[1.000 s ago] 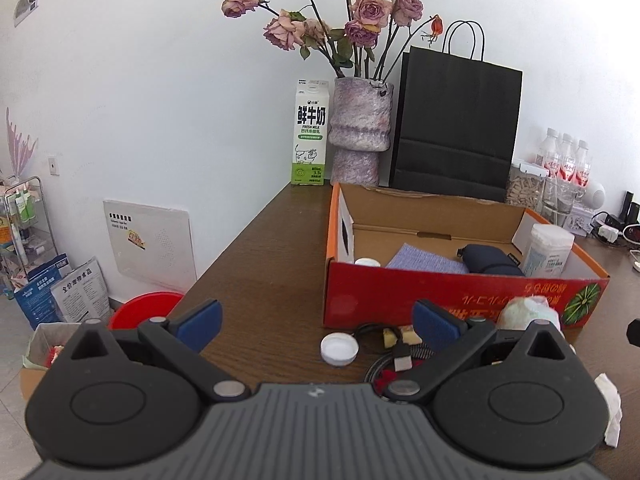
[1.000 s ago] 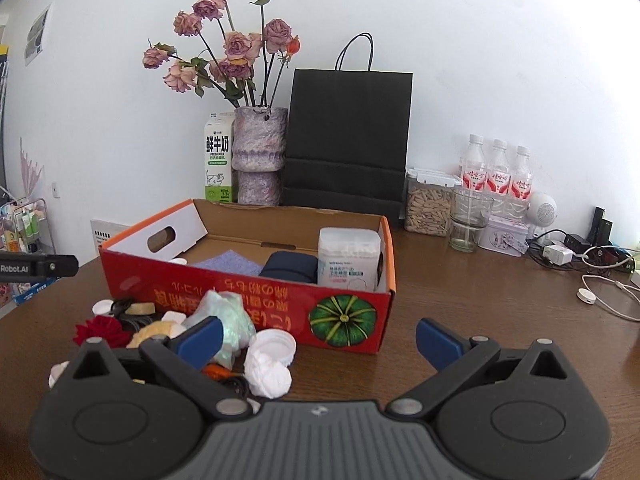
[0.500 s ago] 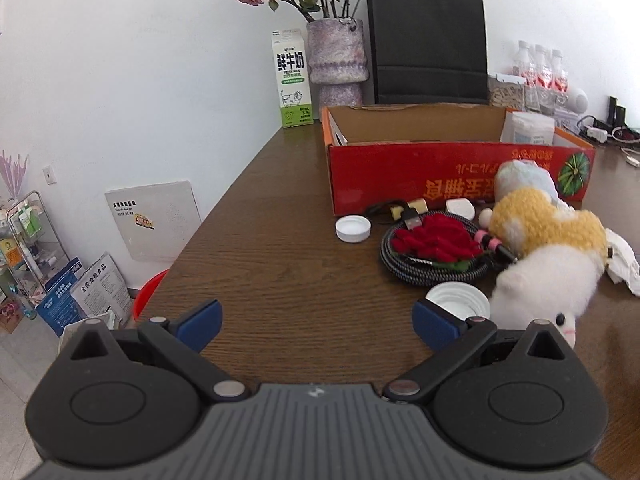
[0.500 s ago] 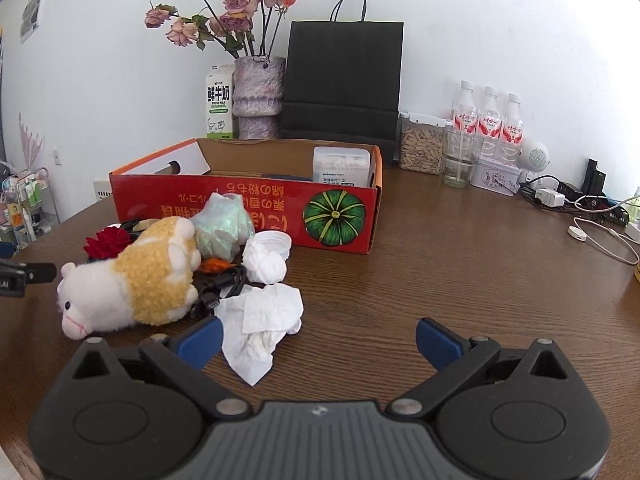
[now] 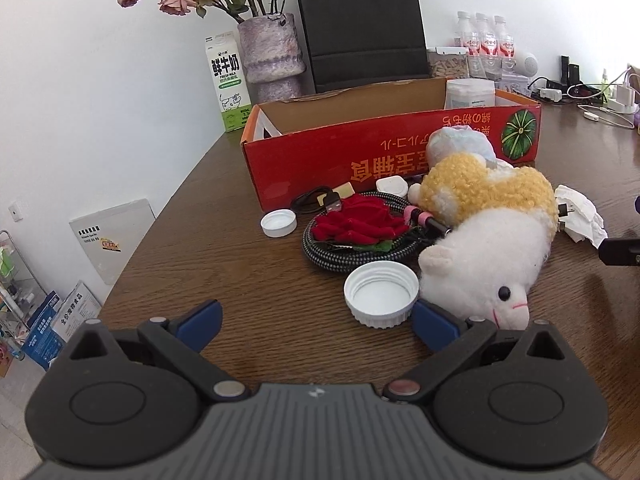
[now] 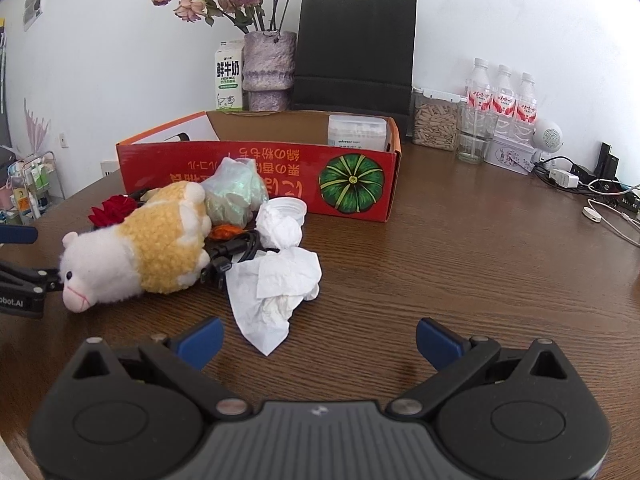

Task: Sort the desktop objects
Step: 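Grasp the large white cap with the left gripper while the right grasps the crumpled tissue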

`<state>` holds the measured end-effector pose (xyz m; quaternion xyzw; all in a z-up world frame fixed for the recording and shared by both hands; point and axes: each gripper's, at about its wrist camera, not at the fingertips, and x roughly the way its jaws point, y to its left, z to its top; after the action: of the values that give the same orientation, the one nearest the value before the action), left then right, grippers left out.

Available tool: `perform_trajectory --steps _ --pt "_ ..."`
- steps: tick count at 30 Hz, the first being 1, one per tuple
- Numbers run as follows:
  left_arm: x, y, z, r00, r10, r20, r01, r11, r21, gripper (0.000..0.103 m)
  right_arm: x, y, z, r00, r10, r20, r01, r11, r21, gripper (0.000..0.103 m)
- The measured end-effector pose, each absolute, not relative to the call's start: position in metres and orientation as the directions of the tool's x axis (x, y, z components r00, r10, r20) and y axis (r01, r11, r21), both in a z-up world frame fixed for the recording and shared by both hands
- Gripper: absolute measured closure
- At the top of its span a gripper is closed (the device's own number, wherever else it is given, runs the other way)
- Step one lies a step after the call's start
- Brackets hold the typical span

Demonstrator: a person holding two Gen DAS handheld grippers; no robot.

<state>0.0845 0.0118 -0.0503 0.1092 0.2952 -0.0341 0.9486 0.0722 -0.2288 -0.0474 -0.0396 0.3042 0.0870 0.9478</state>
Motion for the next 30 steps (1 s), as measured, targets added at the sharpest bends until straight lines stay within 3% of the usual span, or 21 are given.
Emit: perform_trajectory --steps 11,16,19,20,30 --pt "0.0911 0.0130 -0.0494 0.824 0.002 -0.567 0.103 0.983 0.153 0.000 0.0725 -0.2260 -0.0488 0.795 0.130 -0.592 -0.190 0.981 -0.040 0.000" --pt "0.0907 0.0151 -0.0504 0.819 -0.028 -0.573 0.121 0.985 0.125 0.018 0.0730 -0.2237 -0.0491 0.793 0.123 -0.597 -0.191 0.980 -0.052 0.000" --pt "0.0874 0.0169 -0.0508 0.828 -0.051 -0.559 0.134 0.985 0.108 0.047 0.0735 -0.2229 -0.0493 0.790 0.120 -0.601 -0.190 0.980 -0.055 0.000" --pt "0.0855 0.0158 -0.0510 0.832 -0.056 -0.552 0.138 0.984 0.110 0.062 0.0737 -0.2225 -0.0494 0.789 0.119 -0.602 -0.190 0.980 -0.056 0.000" --pt "0.0853 0.0199 -0.0505 0.835 -0.048 -0.548 0.109 0.991 0.079 0.062 0.0738 -0.2223 -0.0495 0.788 0.123 -0.603 -0.195 0.979 -0.055 0.000"
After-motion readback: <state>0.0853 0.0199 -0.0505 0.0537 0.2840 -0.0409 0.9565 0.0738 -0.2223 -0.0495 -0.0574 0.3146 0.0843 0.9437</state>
